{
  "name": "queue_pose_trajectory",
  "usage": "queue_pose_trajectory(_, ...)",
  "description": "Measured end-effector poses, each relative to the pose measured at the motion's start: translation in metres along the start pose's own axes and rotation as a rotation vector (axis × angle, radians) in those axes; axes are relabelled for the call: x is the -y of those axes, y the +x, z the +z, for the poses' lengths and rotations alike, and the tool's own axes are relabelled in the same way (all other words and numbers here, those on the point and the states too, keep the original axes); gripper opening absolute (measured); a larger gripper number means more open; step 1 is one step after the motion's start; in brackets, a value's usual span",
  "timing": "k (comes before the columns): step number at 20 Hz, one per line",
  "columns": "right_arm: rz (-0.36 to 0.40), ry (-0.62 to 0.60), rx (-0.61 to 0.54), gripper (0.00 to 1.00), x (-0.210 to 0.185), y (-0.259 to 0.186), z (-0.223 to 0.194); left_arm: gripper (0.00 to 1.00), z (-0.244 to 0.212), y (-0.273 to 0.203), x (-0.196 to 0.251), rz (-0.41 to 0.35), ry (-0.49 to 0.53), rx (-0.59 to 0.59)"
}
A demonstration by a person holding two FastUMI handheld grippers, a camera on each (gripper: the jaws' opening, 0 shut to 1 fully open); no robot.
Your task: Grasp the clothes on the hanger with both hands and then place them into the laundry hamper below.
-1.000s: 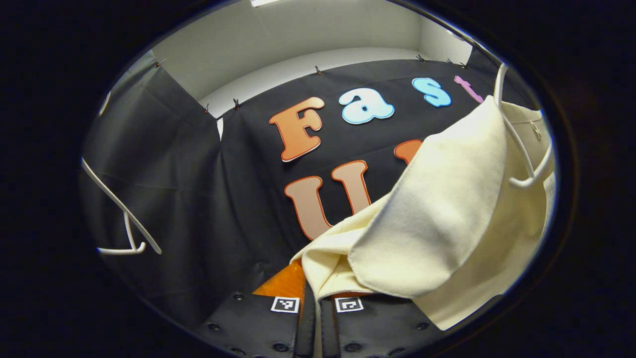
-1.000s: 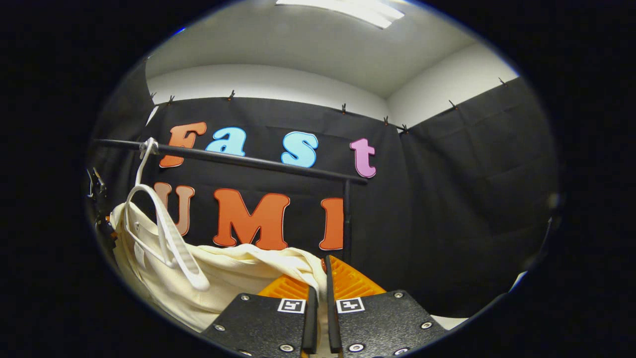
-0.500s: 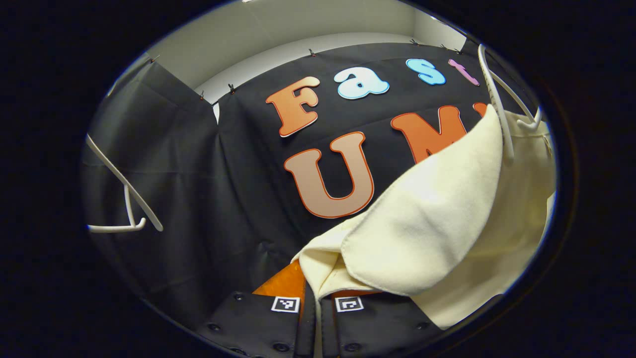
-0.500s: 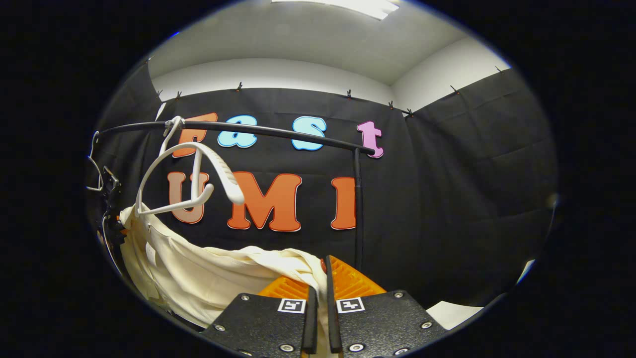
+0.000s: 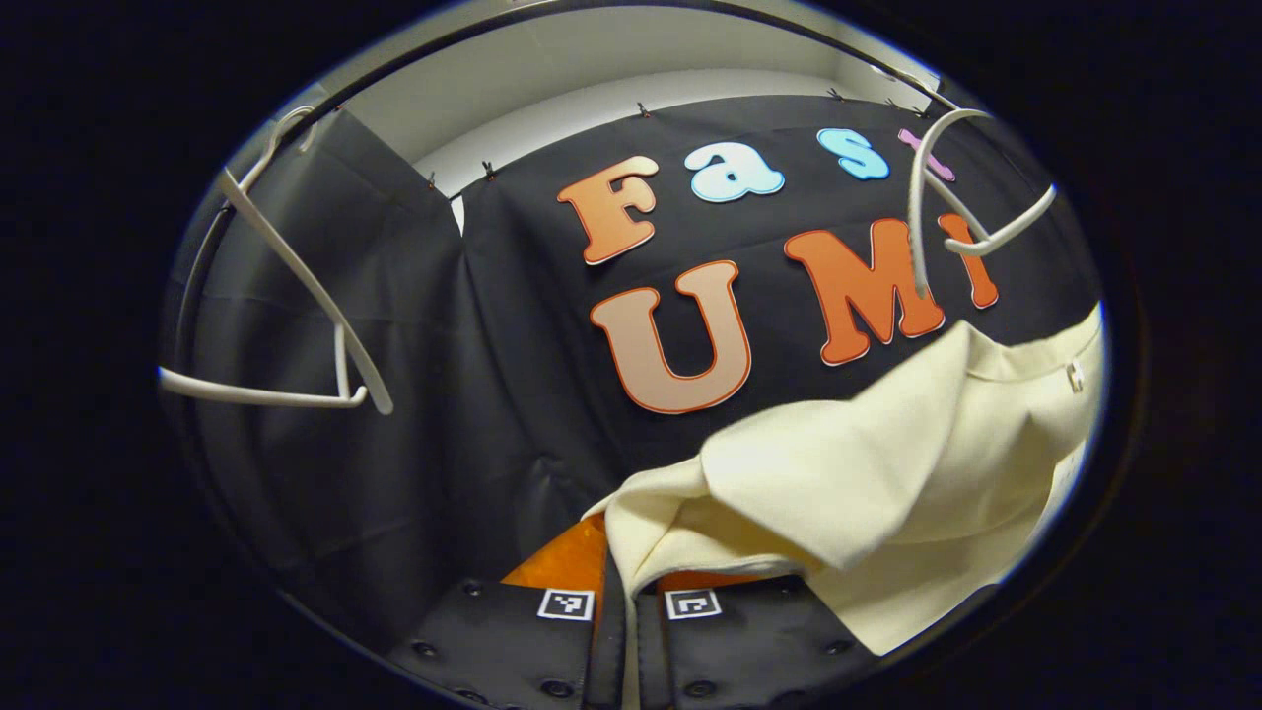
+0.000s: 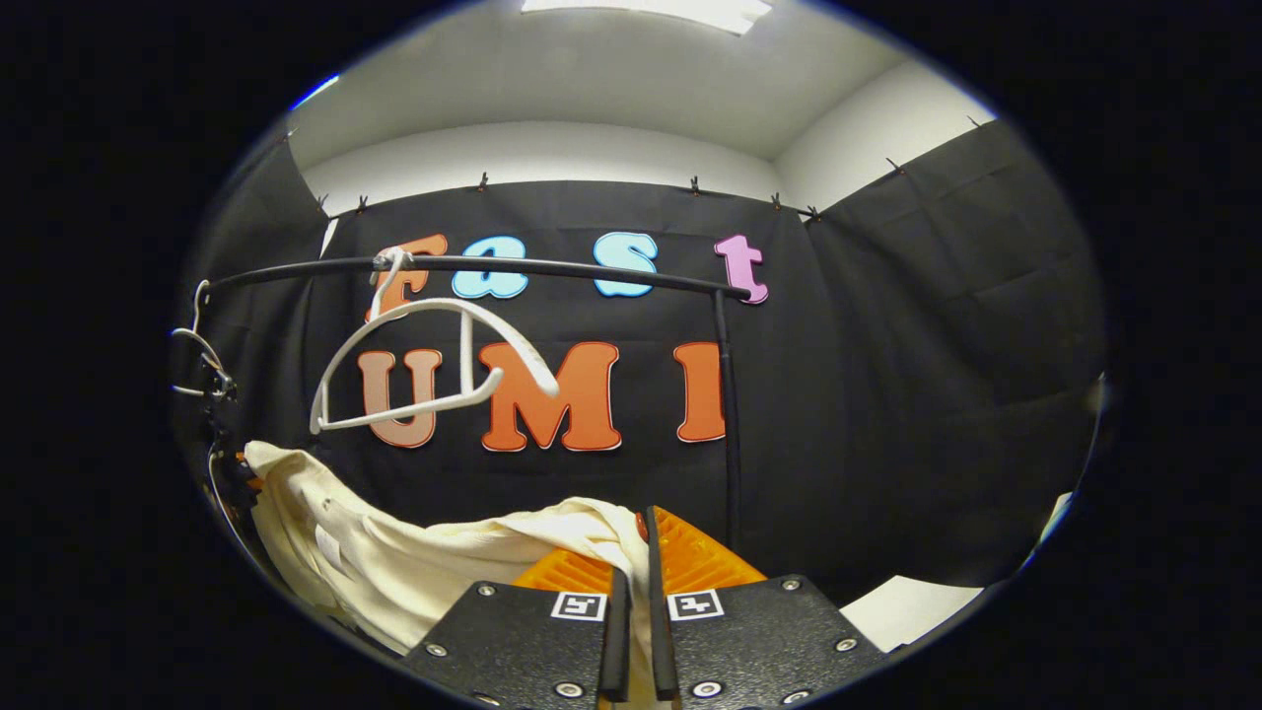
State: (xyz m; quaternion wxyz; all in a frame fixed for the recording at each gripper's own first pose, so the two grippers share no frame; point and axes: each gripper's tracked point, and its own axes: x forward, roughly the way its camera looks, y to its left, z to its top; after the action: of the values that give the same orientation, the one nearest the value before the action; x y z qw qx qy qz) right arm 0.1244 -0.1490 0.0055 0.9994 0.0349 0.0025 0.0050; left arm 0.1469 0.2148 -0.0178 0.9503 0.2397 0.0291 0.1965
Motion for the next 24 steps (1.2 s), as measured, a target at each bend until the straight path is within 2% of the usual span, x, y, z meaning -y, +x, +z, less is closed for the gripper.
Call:
queue_pose_trajectory(4,0.051,-0.003,-0.016,0.08,-0.032,-0.03,-0.004,0.12,-0.017,-0.046,-0.002,-0.043,-0.028,-0.019)
queue_pose_trajectory(8,0.135,0.003,-0.036,0.09,-0.078,-0.049,-0.012,0.12,-0.022,-0.088,0.002,-0.07,-0.118,-0.045)
queue_pose_trajectory(11,0.218,-0.008,-0.057,0.1,-0.122,-0.054,-0.024,0.14,-0.025,-0.111,0.009,-0.089,-0.202,-0.073)
queue_pose_trajectory(16,0.378,0.047,-0.107,0.1,-0.211,-0.063,-0.047,0.13,-0.024,-0.134,0.025,-0.132,-0.32,-0.107)
queue_pose_trajectory(21,0.474,0.059,-0.186,0.1,-0.269,-0.088,-0.082,0.13,-0.032,-0.172,0.066,-0.267,-0.314,-0.13)
queue_pose_trajectory(24,0.477,0.055,-0.265,0.1,-0.276,-0.097,-0.116,0.13,-0.04,-0.195,0.094,-0.333,-0.319,-0.164)
